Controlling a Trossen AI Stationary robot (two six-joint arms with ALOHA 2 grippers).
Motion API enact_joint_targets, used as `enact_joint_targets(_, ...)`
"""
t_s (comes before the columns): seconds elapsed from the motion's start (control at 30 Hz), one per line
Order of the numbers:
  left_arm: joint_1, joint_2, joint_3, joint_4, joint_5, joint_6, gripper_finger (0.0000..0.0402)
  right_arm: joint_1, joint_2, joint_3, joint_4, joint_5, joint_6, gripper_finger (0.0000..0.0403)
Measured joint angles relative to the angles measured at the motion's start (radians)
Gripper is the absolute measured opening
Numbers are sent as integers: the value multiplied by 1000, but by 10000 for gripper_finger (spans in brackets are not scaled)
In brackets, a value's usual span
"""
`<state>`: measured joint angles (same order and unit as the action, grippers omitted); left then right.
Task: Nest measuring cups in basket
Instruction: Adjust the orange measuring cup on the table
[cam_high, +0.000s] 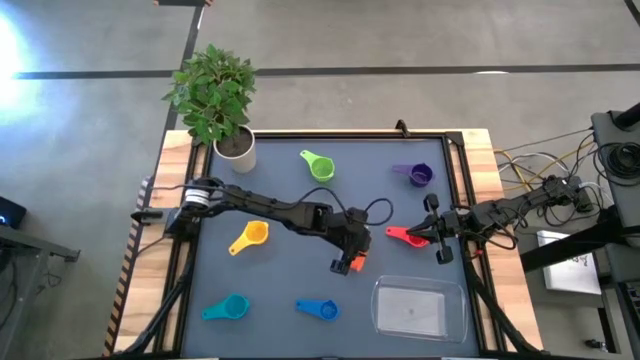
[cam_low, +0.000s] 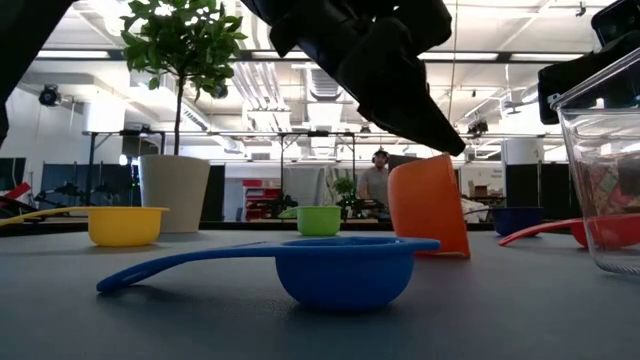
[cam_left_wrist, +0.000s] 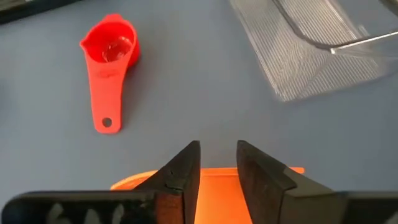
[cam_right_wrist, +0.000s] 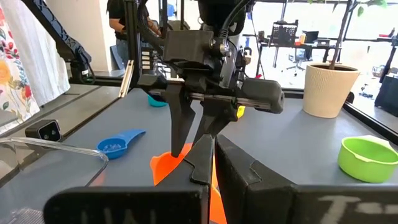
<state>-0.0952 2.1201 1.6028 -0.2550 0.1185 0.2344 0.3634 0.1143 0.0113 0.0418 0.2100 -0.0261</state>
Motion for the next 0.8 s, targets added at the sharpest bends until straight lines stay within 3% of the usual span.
enact_joint_targets(0.8, 81, -70, -46, -167, -15, -87, 79, 0, 0, 0, 0, 0, 0, 9)
